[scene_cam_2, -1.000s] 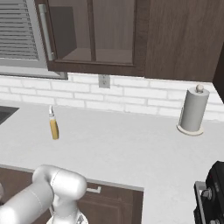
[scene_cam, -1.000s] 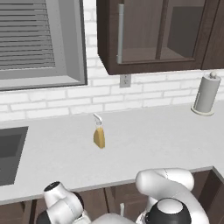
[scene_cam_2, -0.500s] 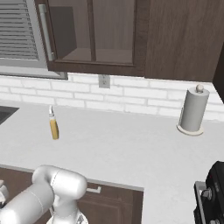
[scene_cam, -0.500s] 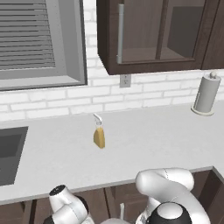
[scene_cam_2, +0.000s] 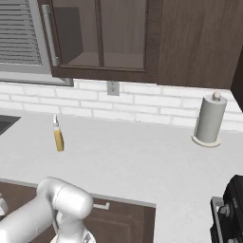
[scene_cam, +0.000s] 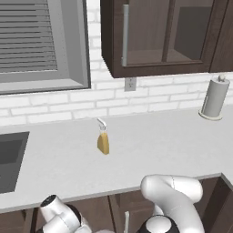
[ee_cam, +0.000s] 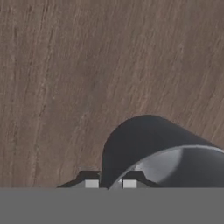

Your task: Pick the measuring cup from the drawer and place it on the counter.

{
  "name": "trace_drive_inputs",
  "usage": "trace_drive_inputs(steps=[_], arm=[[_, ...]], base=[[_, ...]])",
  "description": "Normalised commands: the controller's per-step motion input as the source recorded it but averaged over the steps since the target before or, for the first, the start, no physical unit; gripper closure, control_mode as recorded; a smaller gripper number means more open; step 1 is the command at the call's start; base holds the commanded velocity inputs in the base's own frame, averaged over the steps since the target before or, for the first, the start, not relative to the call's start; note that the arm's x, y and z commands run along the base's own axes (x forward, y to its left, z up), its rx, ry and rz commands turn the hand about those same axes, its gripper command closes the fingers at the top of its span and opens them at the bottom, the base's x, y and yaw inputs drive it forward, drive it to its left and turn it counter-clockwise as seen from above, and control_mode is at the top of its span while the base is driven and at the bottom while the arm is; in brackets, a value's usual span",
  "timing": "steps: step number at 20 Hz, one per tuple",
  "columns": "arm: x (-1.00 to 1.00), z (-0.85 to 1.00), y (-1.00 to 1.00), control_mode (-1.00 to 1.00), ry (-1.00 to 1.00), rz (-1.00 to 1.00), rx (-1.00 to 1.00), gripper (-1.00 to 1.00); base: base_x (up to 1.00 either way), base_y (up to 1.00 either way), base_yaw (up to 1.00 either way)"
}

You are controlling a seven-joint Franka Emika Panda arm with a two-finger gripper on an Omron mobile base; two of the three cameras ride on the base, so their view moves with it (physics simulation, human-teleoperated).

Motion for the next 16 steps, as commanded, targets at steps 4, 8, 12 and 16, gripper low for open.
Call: trace_drive_inputs(steps=[4,8,12,16], arm=[[-0.05,-0.16,0.00,-1.00,-0.06,0.00,-0.05,1.00],[-0.21,0.52,0.08,-1.00,-0.21,-0.02,0.00,1.00],[-0.53,1.00,0.01,-1.00,-0.21,-0.07,0.00,1.00],[-0.16,1.00,-0.31,-1.00,-0.33,-0.13,0.00,1.00]], base=[[0.00,0.00,0.00],[0.00,0.00,0.00],[0.00,0.00,0.00],[0.00,0.00,0.00]])
